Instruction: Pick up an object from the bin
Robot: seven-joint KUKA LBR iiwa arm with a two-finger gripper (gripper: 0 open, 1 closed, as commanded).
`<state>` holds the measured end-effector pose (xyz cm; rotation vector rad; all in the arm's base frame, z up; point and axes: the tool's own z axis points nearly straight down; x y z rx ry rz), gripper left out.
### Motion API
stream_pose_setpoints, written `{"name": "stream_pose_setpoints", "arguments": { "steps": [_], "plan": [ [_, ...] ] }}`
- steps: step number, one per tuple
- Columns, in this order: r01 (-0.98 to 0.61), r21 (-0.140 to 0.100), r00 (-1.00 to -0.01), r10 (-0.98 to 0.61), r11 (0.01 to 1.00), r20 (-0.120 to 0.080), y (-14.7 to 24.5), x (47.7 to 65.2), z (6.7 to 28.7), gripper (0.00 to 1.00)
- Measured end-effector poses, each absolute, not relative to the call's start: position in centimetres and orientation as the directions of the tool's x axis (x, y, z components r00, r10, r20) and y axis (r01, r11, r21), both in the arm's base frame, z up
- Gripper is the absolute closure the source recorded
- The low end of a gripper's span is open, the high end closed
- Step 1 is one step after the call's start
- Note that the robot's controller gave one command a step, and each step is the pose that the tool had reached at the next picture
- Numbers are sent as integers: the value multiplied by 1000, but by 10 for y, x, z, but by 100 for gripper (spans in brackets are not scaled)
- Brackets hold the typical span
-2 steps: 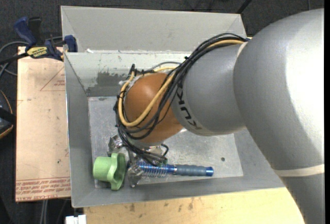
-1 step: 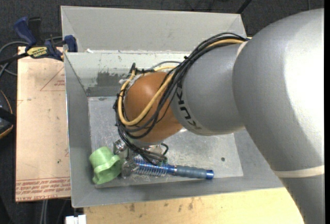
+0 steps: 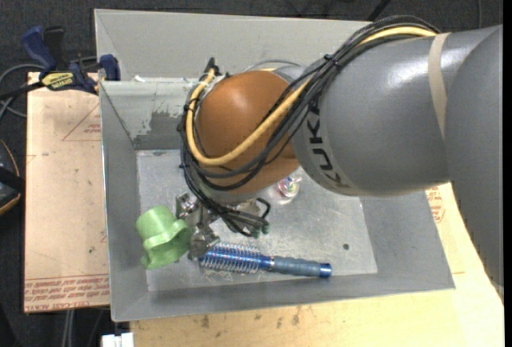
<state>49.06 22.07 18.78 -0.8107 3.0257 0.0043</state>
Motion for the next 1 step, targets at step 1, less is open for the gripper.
{"name": "stream_pose_setpoints", "arguments": {
  "steps": [1],
  "plan": [
    [-484,0,-875,-484,875,-11,225,505,252,100]
  ]
}}
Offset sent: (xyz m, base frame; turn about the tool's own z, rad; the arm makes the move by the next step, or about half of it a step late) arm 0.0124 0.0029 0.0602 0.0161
